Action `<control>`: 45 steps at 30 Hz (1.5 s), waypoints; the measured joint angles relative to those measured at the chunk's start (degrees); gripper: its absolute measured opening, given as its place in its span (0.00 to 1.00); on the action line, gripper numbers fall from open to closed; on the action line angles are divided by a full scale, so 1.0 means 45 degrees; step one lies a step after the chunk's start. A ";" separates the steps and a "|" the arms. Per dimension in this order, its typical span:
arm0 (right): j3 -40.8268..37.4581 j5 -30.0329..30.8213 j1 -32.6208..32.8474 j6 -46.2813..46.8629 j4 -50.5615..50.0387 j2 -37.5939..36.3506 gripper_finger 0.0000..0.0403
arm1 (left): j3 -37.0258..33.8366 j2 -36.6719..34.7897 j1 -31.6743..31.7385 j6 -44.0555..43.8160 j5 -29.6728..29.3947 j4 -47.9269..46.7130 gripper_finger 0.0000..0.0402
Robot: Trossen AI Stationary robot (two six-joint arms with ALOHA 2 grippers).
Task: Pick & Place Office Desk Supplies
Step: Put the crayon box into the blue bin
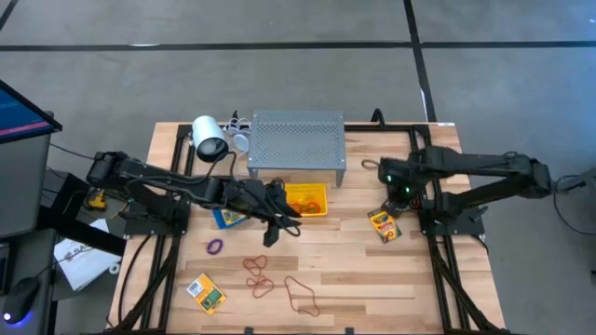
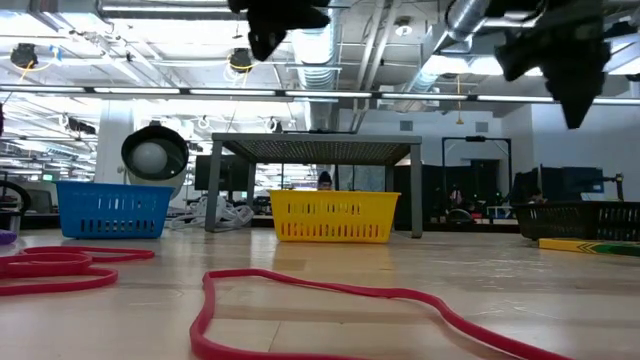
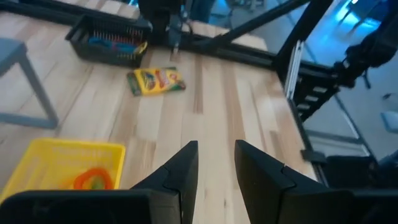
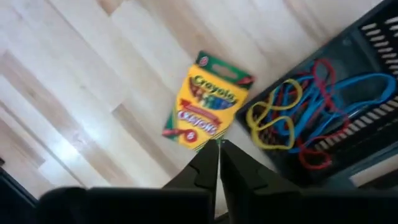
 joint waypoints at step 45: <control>-0.2569 -0.0998 0.6947 0.2487 0.9016 0.6303 0.00 | 0.0000 0.1364 0.0873 -0.0179 0.2161 0.2238 0.25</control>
